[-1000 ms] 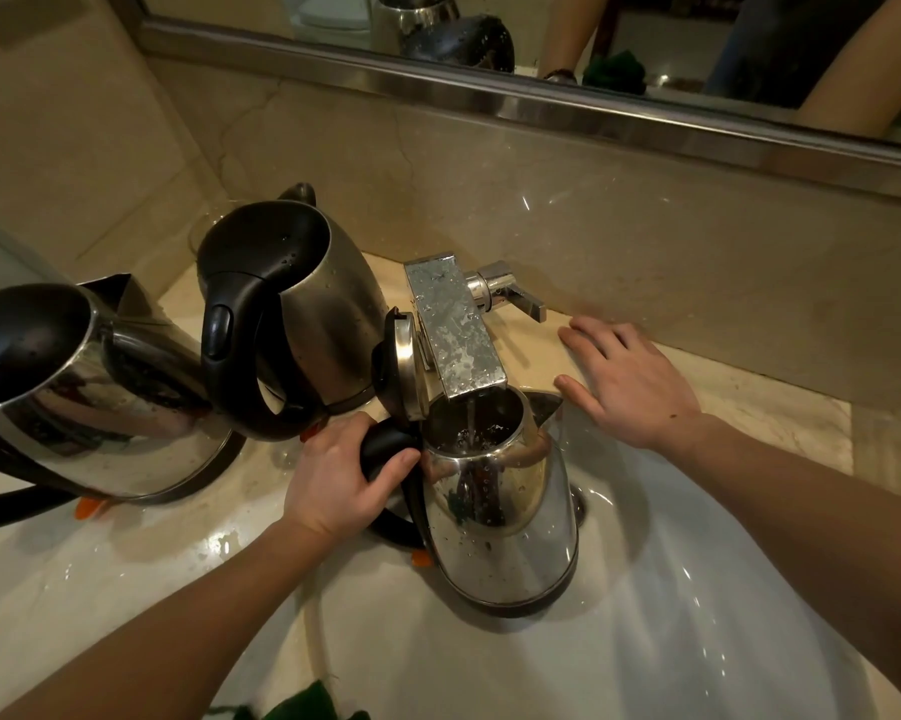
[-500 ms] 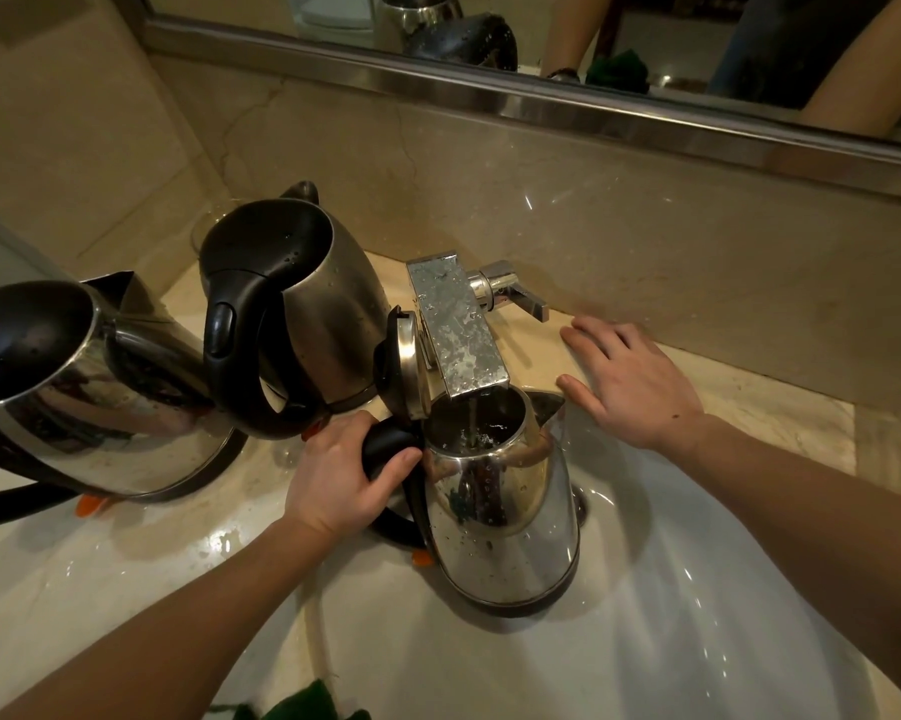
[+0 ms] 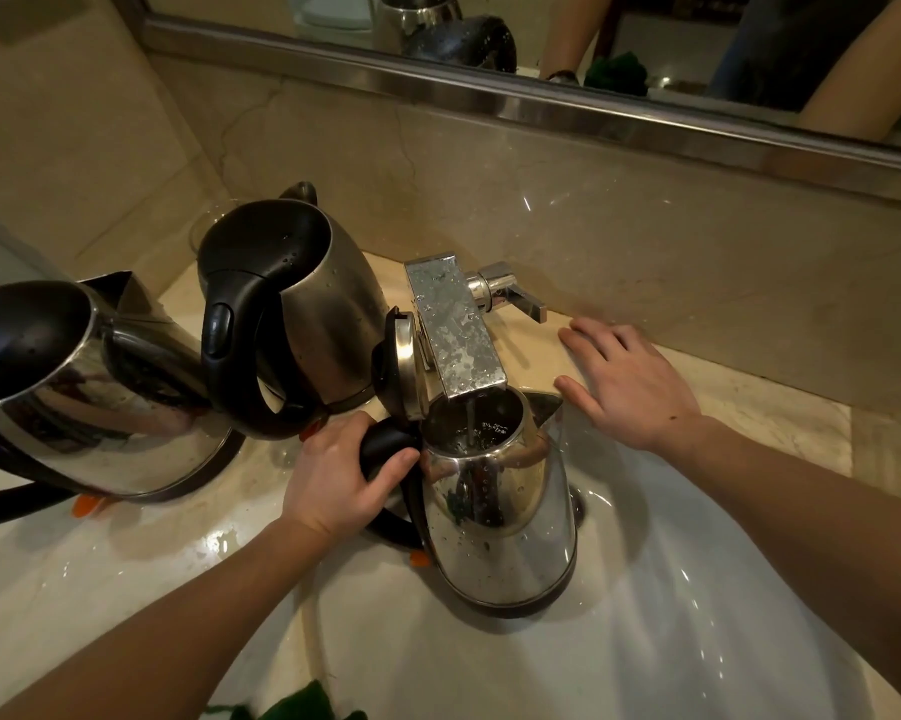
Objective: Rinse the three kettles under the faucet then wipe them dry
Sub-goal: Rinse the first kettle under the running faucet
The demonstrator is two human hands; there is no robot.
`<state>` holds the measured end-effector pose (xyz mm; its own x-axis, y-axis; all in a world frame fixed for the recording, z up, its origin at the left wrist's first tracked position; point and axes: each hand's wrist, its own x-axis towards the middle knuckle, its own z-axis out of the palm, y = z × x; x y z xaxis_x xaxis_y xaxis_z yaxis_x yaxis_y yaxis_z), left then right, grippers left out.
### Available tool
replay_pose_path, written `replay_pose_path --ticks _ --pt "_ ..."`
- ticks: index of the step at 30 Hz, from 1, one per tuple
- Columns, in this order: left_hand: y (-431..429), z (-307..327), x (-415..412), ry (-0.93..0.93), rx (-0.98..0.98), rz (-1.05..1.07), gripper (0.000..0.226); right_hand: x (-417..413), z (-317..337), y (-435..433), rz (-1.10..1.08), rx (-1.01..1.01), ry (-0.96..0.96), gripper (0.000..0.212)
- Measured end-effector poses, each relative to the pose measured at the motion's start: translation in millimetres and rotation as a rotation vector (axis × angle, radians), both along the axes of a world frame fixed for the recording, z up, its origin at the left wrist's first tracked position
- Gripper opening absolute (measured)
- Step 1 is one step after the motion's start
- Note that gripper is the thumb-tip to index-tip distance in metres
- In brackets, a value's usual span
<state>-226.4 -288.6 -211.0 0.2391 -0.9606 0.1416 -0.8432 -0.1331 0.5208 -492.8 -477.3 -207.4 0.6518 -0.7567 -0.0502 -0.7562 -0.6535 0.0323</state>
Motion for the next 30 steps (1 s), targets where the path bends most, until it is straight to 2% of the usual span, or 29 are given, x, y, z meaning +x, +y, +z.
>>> replay_pose_path --ticks 16,22,25,30 --pt "0.5 0.0 0.7 0.005 0.000 -0.003 0.082 0.0 1.8 0.7 0.002 0.007 0.001 0.063" --pt "0.2 -0.8 0.7 -0.012 -0.007 -0.012 0.067 0.1 -1.0 -0.1 -0.006 0.028 0.005 0.069" --pt "0.3 -1.3 1.6 0.001 -0.019 -0.016 0.078 0.3 -0.6 -0.8 -0.009 0.030 0.001 0.070" --pt "-0.5 -2.5 1.7 -0.006 -0.022 -0.011 0.080 0.4 0.1 -0.1 -0.012 0.022 0.003 0.067"
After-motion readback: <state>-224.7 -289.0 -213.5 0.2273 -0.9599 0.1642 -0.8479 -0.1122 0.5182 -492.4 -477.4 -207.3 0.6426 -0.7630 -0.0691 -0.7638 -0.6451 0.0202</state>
